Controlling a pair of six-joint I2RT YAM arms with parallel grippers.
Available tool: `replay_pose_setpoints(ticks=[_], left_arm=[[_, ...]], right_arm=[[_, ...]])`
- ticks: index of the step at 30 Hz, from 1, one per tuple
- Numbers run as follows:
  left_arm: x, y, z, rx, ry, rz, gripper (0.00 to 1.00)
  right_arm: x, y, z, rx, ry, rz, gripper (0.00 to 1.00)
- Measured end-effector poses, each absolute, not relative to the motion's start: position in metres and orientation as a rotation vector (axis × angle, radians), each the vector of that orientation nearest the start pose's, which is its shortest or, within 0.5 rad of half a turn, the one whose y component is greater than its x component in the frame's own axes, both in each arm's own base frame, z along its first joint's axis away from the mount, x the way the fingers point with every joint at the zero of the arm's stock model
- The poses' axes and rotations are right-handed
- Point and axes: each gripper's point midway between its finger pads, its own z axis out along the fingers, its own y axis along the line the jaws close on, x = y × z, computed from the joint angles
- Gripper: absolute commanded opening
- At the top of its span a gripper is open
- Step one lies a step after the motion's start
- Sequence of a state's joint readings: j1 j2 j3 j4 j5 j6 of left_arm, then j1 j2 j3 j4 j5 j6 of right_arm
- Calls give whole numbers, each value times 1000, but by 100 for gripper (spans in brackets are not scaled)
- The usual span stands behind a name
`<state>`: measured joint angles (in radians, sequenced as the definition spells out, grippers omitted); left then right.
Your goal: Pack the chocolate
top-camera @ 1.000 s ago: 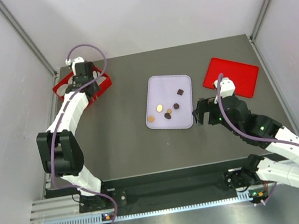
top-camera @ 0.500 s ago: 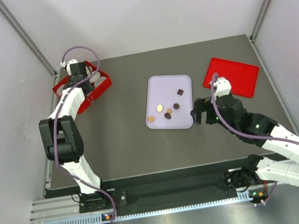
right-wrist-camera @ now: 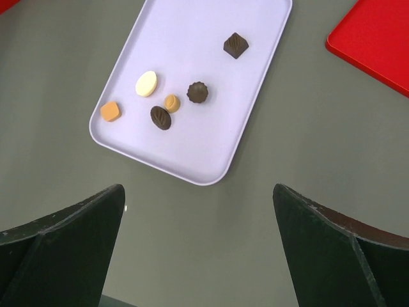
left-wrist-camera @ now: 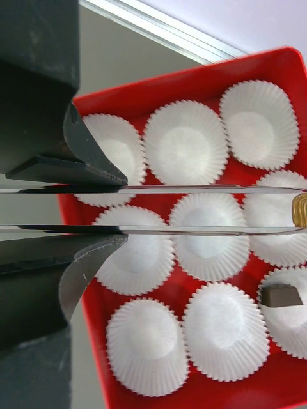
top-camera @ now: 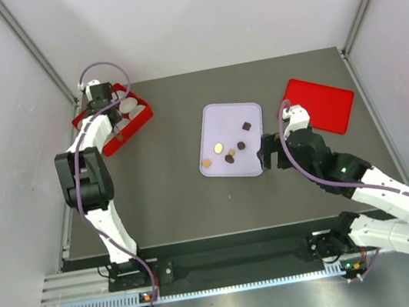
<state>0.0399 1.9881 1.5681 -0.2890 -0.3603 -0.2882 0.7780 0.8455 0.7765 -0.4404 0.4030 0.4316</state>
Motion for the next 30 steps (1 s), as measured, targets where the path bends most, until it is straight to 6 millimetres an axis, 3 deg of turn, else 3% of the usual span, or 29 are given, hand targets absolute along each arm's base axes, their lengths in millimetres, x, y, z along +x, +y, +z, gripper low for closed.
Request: replay_pose_setpoints(ticks=[7,20,30], left_arm=[[539,71,109,-533,2192,286,41],[543,71,117,-511,2182,284,47],[522,37,128,-430,2210,160,47]], right_arm=[[244,164,199,-125,2058,312,100],[245,162,200,-123,2050,302,100],[239,157,216,-96,2001,343,100]])
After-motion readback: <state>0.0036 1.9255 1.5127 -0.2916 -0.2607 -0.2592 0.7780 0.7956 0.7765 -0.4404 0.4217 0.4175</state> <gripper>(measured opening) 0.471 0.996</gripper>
